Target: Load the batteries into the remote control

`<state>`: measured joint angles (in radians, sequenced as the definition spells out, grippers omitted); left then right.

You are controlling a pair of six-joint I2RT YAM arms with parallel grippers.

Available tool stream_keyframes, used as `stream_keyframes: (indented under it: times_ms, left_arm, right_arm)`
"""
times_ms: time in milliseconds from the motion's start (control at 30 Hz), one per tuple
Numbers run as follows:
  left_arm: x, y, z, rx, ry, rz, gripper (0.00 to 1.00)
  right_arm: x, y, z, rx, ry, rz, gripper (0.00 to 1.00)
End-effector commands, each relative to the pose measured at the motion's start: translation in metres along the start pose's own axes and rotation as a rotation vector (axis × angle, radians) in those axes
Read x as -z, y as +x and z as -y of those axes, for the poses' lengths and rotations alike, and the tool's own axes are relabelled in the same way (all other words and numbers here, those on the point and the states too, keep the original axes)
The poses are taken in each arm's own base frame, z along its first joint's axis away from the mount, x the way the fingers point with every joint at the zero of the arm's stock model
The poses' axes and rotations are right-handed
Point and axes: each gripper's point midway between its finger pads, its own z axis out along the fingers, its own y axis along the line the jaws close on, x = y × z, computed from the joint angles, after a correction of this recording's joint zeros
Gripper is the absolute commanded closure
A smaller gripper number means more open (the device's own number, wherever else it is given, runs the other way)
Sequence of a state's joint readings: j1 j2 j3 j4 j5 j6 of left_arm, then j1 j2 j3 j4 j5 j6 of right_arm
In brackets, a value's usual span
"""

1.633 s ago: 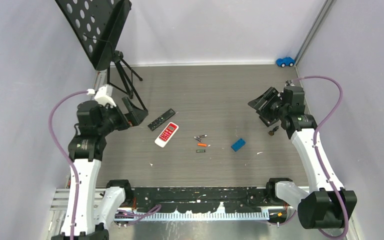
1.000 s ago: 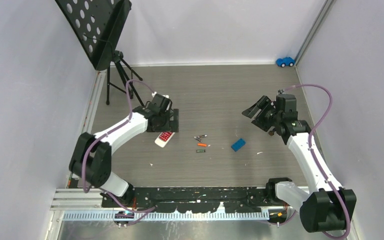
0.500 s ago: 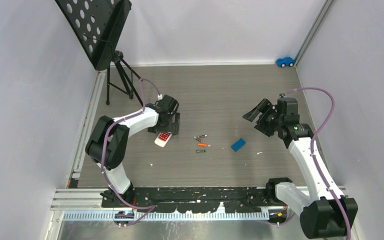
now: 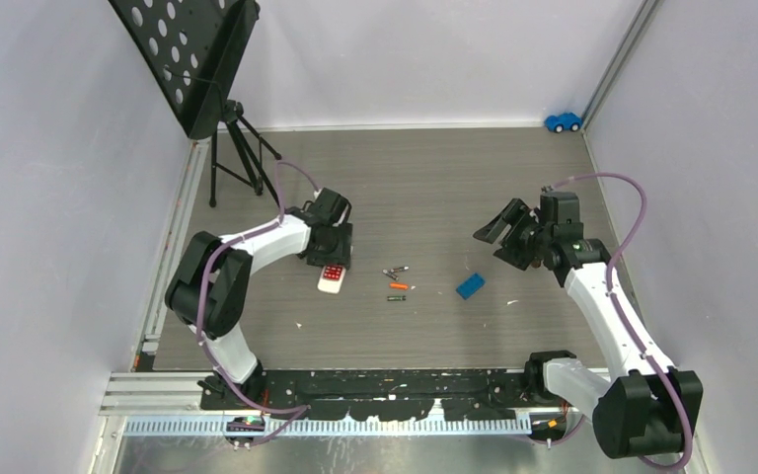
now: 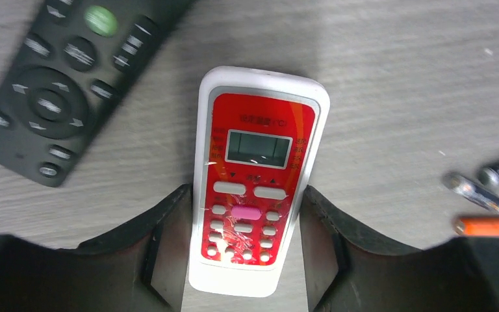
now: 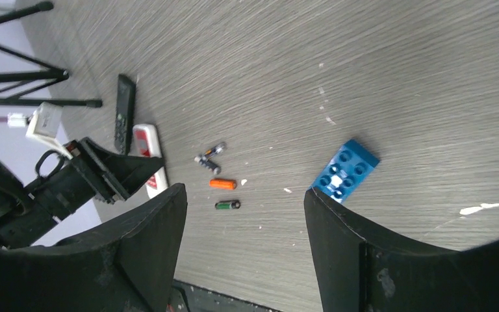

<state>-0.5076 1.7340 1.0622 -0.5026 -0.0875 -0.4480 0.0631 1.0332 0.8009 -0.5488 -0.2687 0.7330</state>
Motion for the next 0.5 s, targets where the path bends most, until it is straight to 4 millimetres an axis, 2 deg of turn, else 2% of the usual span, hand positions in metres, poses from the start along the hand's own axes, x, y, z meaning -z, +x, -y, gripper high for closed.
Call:
stream_keyframes:
  times_ms: [0, 133, 233, 367, 467]
  left_arm:
    - [0.033, -0.007, 0.044, 0.048, 0.231, 0.032, 1.0]
    - [0.079, -0.034, 0.073, 0.096, 0.4, 0.136, 1.0]
    - [0.118, -0.052, 0.093, 0.139, 0.536, 0.212, 1.0]
    - [0.163, -0.066, 0.12, 0.198, 0.735, 0.264, 1.0]
    - [0.193, -0.072, 0.136, 0.24, 0.882, 0.28, 1.0]
  right_arm:
    - [0.001, 0.008, -0.035, 0.053, -0.155, -0.036, 0.29]
    - [0.007, 0.029, -0.078, 0.131, -0.318, -0.069, 0.27]
    - [0.015, 0.054, -0.113, 0.202, -0.439, -0.104, 0.23]
    - [0.028, 0.08, -0.146, 0.25, -0.586, -0.145, 0.18]
    - [0.04, 0.091, -0.169, 0.257, -0.699, -0.153, 0.13]
